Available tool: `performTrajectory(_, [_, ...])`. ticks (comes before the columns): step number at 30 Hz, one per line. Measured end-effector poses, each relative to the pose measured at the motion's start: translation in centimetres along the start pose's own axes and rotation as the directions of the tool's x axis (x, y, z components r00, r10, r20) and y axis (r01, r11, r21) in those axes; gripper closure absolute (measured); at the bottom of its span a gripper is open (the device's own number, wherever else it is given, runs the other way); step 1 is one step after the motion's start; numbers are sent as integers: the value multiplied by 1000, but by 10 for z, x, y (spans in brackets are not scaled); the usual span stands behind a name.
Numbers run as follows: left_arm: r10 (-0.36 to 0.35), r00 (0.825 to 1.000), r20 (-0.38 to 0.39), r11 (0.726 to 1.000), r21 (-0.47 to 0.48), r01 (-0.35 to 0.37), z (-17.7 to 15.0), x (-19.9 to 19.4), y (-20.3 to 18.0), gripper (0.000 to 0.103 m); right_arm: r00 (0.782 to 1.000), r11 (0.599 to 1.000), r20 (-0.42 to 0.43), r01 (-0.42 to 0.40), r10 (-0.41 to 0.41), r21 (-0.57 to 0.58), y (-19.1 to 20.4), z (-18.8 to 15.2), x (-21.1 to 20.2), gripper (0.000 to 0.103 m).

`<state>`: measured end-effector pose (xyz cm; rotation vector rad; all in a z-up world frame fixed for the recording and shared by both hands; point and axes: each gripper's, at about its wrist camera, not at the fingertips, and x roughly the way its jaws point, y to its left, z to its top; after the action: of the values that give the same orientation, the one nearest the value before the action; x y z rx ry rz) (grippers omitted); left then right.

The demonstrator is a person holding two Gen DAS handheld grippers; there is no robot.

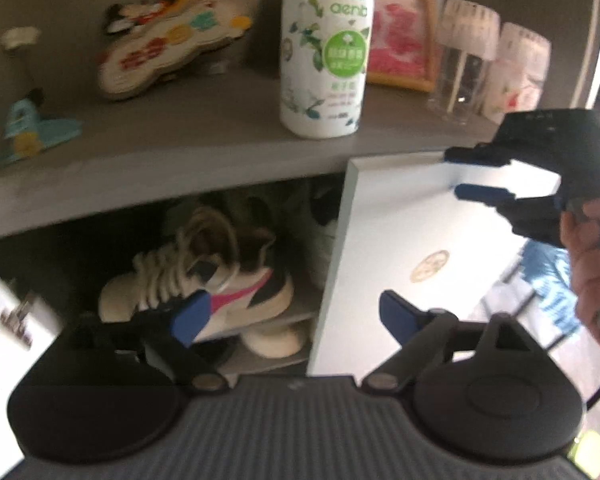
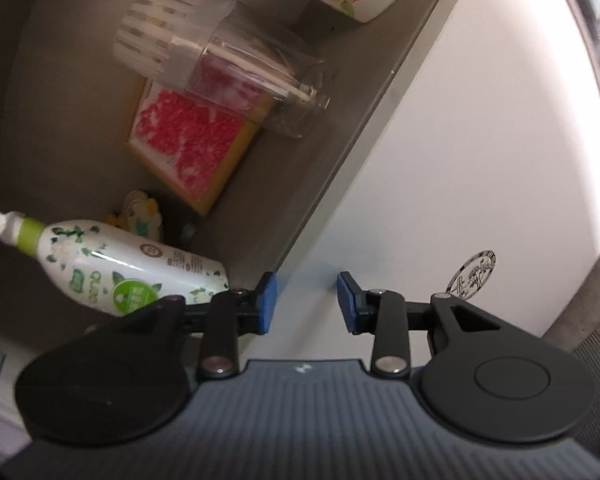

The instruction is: Organize scattered shoes

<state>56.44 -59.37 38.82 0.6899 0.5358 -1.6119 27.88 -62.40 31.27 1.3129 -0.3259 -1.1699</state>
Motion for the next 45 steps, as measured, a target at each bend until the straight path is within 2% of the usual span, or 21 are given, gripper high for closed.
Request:
performTrajectory(3, [134, 990, -36, 989, -56, -136, -12, -10, -31, 10, 995, 996, -87, -56, 51, -64, -8, 16, 1, 66])
performTrajectory(7, [213, 972, -99, 951, -205, -230, -32, -29, -64, 8, 968, 975, -241, -114, 66, -192, -22, 30, -12, 66])
performTrajectory(10, [249, 959, -135, 931, -241, -275, -46, -45, -89, 8, 947, 958, -319, -124, 37, -258, -36, 29, -32, 66])
performTrajectory(13, [283, 949, -139, 917, -250, -310, -68, -71, -126, 8, 911, 934, -412, -148, 1, -325, -61, 23, -63, 66])
performTrajectory(18, [310, 939, -151, 894, -290, -342, -101, -106, -171, 8, 869, 882, -492, -186, -58, -432, -86, 10, -110, 66])
performTrajectory(21, [322, 934, -156, 874, -329, -357, -129, -127, -201, 8, 846, 834, -529, -238, -74, -497, -93, 5, -147, 66])
performTrajectory(23, [325, 935, -142, 855, -378, -354, -153, -141, -224, 7, 835, 789, -544, -274, -90, -550, -96, -2, -168, 66])
performTrajectory(25, [338, 933, -120, 842, -405, -357, -177, -151, -243, 7, 828, 719, -548, -310, -117, -622, -103, -11, -196, 66])
performTrajectory(27, [365, 924, -111, 825, -422, -376, -196, -156, -259, 7, 822, 674, -553, -332, -138, -660, -116, -14, -219, 66])
performTrajectory(28, [384, 916, -119, 807, -438, -395, -209, -162, -272, 7, 815, 648, -561, -348, -149, -677, -121, -19, -230, 66])
performTrajectory(30, [381, 914, -142, 783, -476, -400, -225, -175, -290, 8, 799, 601, -577, -380, -169, -703, -130, -28, -247, 66])
performTrajectory(32, [393, 908, -146, 762, -501, -410, -236, -193, -307, 8, 782, 574, -592, -399, -193, -715, -134, -32, -258, 66])
performTrajectory(36, [435, 883, -178, 714, -529, -458, -256, -215, -334, 7, 734, 503, -642, -478, -220, -720, -141, -45, -287, 66])
performTrajectory(37, [442, 876, -191, 697, -541, -470, -260, -217, -339, 7, 721, 488, -656, -500, -223, -715, -142, -48, -292, 66])
performTrajectory(38, [452, 866, -211, 671, -560, -487, -266, -221, -347, 7, 711, 480, -666, -513, -226, -711, -143, -49, -294, 66])
performTrajectory(39, [465, 854, -232, 638, -581, -505, -273, -224, -357, 8, 690, 465, -685, -539, -233, -702, -145, -52, -298, 66])
performTrajectory(40, [480, 840, -252, 601, -603, -524, -278, -227, -366, 7, 671, 442, -701, -567, -241, -695, -147, -55, -301, 66])
performTrajectory(41, [492, 828, -269, 566, -623, -539, -281, -229, -374, 8, 662, 425, -709, -584, -245, -692, -148, -56, -303, 66])
performTrajectory(43, [511, 803, -306, 487, -667, -564, -285, -230, -390, 8, 630, 369, -731, -635, -262, -679, -152, -58, -306, 66])
performTrajectory(45, [533, 778, -334, 411, -701, -583, -287, -230, -403, 8, 611, 344, -744, -661, -269, -667, -155, -57, -305, 66])
